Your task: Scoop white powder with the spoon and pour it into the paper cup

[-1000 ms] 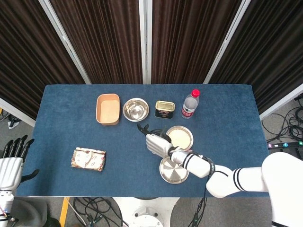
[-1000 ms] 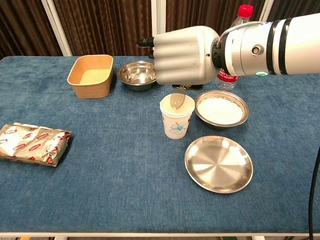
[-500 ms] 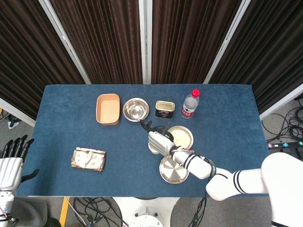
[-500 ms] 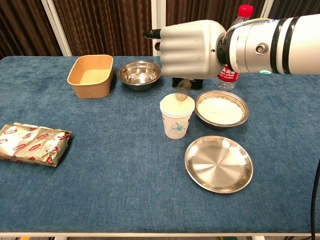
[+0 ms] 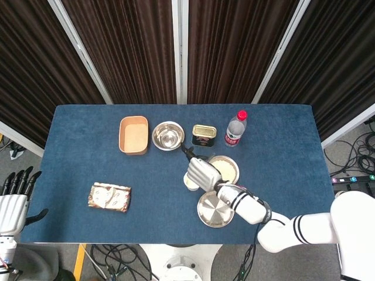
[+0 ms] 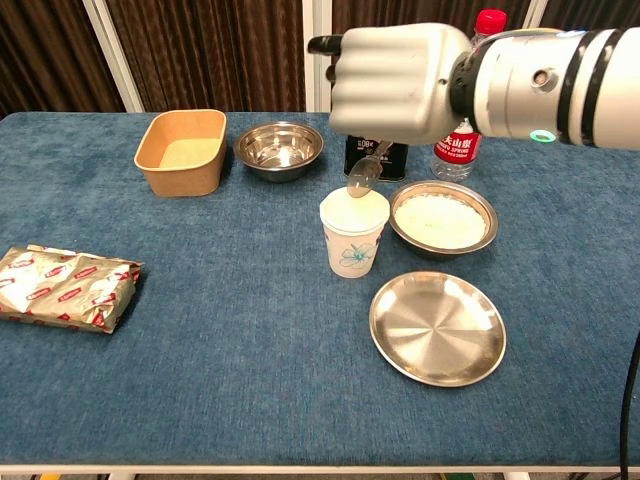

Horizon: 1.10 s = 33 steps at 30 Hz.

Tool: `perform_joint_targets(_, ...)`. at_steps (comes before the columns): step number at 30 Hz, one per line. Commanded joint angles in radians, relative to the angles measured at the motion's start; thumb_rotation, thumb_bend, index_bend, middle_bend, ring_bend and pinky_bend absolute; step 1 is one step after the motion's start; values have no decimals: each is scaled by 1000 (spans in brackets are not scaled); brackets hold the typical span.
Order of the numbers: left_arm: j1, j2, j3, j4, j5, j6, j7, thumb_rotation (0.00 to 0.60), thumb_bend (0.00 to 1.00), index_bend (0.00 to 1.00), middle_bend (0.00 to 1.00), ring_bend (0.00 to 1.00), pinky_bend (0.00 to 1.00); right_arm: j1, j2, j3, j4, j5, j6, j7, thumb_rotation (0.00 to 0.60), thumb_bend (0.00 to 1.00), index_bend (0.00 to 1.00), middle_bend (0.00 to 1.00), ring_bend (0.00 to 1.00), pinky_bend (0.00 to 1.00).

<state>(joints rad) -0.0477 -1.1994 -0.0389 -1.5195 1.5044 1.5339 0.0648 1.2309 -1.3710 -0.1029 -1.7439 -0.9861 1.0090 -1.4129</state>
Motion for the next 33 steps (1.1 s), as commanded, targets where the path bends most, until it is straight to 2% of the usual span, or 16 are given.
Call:
perform_joint_targets(1, -4, 2, -2, -1, 3, -2, 1, 600, 30, 166, 130, 64, 43, -101, 59, 17, -39, -72, 56, 240, 600, 334, 662, 587, 241, 18)
perform_joint_targets(5, -8, 0, -1, -3, 10, -1, 6, 600, 30, 166, 130, 64, 43, -203, 96, 8, -55, -186, 94, 529, 600, 328, 660, 586, 241, 18)
perform_joint_targets(9, -13, 0, -1, -7, 12, -9, 13, 600, 30, 166, 130, 64, 43, -301, 84, -24, -22, -316, 108, 832, 600, 327, 657, 586, 241, 18)
perform_joint_targets(12, -12, 0, -1, -9, 15, -3, 16, 600, 30, 166, 130, 64, 43, -358, 39, -56, 41, -407, 131, 947, 600, 327, 656, 586, 241, 15)
perform_joint_targets(19, -9, 0, 3, -9, 17, 0, 13, 600, 30, 166, 129, 64, 43, -470, -107, -106, 224, -522, 155, 1114, 600, 327, 650, 584, 218, 0)
perform_joint_targets(24, -9, -3, 4, -4, 17, 1, 8, 600, 31, 166, 129, 64, 43, -527, -195, -108, 346, -565, 169, 1160, 600, 324, 647, 580, 217, 0)
perform_joint_targets(28, -6, -5, 6, 0, 18, 3, 1, 600, 30, 166, 129, 64, 43, -560, -245, -103, 419, -586, 173, 1180, 600, 279, 631, 566, 198, 0)
perform_joint_targets(33, -4, -7, 5, 7, 18, 8, -7, 600, 30, 166, 129, 64, 43, -589, -271, -94, 465, -615, 185, 1186, 600, 176, 560, 508, 146, 0)
